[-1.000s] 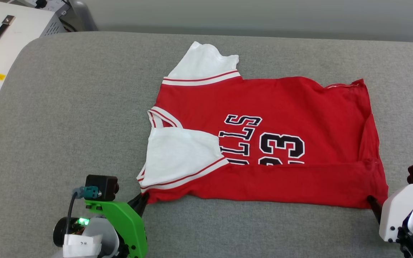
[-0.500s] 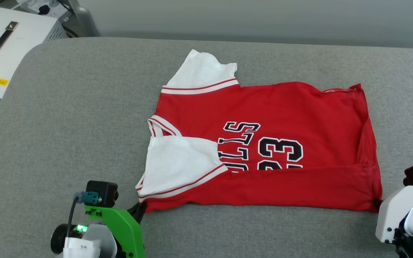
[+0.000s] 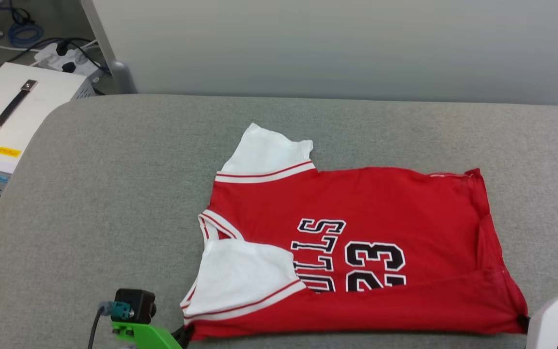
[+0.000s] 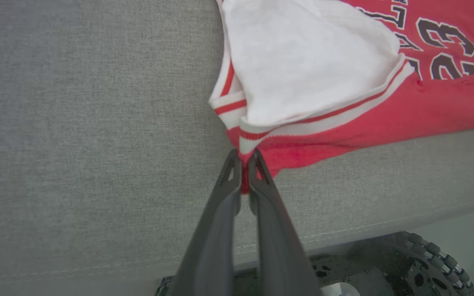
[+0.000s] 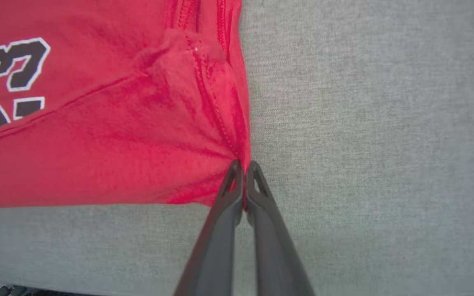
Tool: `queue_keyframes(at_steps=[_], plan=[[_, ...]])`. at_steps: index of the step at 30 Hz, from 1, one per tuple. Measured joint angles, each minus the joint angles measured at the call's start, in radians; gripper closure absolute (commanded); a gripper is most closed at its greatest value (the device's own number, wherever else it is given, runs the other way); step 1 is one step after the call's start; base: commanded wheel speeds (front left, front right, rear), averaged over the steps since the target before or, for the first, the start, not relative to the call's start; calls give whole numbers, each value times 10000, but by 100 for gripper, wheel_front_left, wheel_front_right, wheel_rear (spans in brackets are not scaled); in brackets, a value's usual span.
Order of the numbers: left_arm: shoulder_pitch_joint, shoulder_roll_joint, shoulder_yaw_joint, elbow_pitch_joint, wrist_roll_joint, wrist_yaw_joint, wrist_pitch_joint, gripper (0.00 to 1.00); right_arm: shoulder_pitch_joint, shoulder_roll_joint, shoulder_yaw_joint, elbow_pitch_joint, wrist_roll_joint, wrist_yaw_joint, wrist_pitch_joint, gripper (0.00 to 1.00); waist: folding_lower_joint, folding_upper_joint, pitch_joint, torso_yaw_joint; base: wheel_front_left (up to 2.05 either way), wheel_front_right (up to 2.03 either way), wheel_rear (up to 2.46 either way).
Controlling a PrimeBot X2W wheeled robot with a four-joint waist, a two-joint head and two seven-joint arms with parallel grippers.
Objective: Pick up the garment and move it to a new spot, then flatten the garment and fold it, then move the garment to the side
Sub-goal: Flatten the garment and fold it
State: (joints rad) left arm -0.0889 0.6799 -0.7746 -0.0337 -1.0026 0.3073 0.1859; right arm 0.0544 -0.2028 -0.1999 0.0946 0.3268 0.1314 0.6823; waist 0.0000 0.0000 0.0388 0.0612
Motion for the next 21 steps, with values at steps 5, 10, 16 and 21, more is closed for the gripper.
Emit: queue_keyframes(at_steps=[5,10,16,21], plan=[[544,182,-255,-134,-288,-40,217,100,1170,-113,-21,-1106,113,0,936,100,0,0,-288,-113,0,0,0],[575,33,-391,228,-382,-196,311,100,1452,13,-186,-1262,113,0,1114,100,0,0,-286,-175,0,0,0],[548,-215,-602,853,-362,-380,410,100,1483,157,-125,-1012,128,0,1152,100,0,0,-182,-219,0,0,0],[515,-391,-585,1147,-186,-378,-8,0,1437,209,-144,-872,130,0,794,0,0,0,-235,-207,0,0,0]])
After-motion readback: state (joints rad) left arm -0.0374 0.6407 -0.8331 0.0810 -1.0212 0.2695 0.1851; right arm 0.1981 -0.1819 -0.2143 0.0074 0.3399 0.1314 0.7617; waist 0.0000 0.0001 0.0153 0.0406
